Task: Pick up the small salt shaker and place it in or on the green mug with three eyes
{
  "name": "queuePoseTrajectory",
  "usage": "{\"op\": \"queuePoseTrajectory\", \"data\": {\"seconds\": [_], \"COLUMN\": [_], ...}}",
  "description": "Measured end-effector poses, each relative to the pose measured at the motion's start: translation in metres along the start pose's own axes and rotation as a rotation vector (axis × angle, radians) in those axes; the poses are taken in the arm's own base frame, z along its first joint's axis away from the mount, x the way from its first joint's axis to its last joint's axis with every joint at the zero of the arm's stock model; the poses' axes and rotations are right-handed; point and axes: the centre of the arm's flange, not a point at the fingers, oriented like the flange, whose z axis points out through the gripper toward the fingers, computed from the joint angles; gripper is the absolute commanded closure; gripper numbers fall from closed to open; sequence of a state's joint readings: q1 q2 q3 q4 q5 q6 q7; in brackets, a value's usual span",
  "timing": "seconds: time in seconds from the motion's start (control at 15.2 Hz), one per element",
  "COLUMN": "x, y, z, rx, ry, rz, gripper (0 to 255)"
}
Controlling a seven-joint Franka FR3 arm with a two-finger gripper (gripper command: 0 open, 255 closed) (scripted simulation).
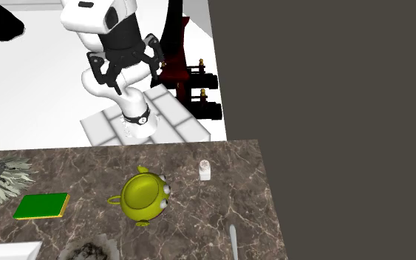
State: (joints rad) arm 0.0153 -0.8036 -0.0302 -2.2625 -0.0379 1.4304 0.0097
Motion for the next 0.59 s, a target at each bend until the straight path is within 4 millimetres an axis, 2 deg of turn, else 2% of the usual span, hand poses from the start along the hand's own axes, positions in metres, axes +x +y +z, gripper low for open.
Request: {"op": "queuePoseTrajectory", "data": {"seconds": [0.07, 0.26, 0.53, 0.59], "x": [0.0, 0.016, 0.047, 0.055], "y": [0.0, -0.011, -0.022, -0.025], "z": [0.0, 0.02, 0.053, 0.069], "rx": [0.0, 0.002, 0.007, 0.007], "ry": [0.0, -0.001, 0.0, -0.002], "rz": [0.0, 0.005, 0.016, 0.019], "gripper": [0, 0, 0, 0]}}
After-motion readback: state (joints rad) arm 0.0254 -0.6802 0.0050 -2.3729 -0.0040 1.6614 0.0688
